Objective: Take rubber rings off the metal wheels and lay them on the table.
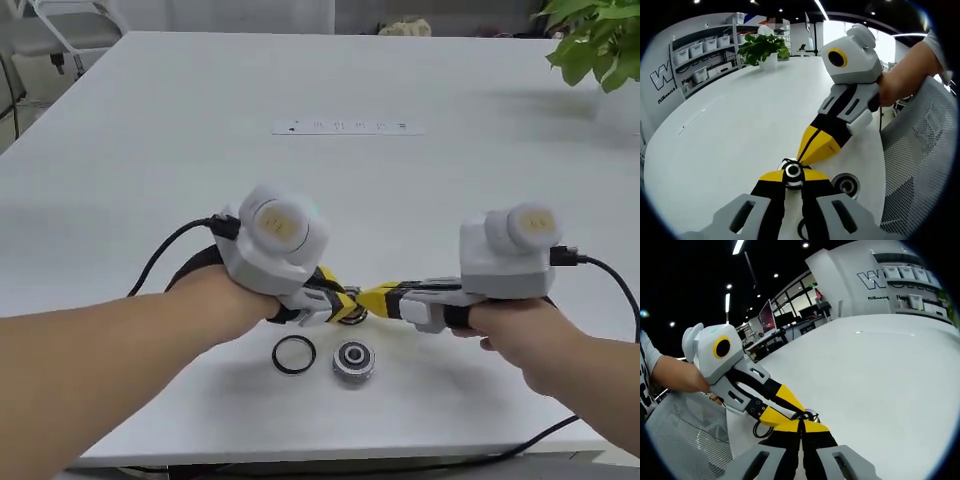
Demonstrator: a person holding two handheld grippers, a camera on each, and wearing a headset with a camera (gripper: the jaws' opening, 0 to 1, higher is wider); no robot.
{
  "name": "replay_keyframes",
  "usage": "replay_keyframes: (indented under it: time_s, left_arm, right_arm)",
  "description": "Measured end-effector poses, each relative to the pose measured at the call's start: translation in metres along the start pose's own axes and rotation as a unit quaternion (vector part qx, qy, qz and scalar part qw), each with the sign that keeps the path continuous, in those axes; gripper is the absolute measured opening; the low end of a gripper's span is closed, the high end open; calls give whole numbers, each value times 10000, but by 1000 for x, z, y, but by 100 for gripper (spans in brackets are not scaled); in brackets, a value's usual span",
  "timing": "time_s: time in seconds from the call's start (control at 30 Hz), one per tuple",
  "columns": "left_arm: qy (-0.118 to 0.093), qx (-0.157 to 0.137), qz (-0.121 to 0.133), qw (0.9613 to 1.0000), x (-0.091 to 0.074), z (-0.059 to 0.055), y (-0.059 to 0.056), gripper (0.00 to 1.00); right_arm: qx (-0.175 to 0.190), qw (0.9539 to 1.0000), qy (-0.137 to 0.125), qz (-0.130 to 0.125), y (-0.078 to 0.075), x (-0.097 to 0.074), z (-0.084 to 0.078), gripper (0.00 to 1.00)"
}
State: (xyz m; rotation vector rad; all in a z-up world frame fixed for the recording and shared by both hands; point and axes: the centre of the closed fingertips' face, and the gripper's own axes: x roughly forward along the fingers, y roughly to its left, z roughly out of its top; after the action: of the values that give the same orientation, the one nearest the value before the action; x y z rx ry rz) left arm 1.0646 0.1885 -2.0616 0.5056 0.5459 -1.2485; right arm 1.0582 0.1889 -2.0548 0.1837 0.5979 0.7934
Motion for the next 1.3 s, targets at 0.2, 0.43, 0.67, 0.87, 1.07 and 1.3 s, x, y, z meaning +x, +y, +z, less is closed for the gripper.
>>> replay_keyframes:
  time_s: [0.2, 0.43, 0.67, 0.87, 1.07, 1.3]
  left_arm:
    - [-14, -23, -4, 10000, 0, 0, 0, 6]
    - [-133, -115, -25, 9998, 0, 0, 1, 7]
    - [-148, -260, -80, 9995, -1, 1, 0, 8]
    - [-268, -254, -188, 9991, -11, 8, -4, 10]
    - [-403, -190, -249, 9987, -26, 14, -7, 14]
    - [-615, -147, -324, 9975, -48, 22, -11, 19]
  right_arm:
    - [-174, 9998, -19, 85, 5, 1, 3, 0]
    - [12, 9999, -150, -76, -5, -5, 4, 0]
    - [63, 9998, -158, -48, -4, -5, 5, 0]
    - [133, 9997, -182, -1, -4, -6, 6, 0]
    - [170, 9996, -230, 91, 1, -6, 12, 0]
    - [142, 9992, -256, 275, 12, -5, 19, 0]
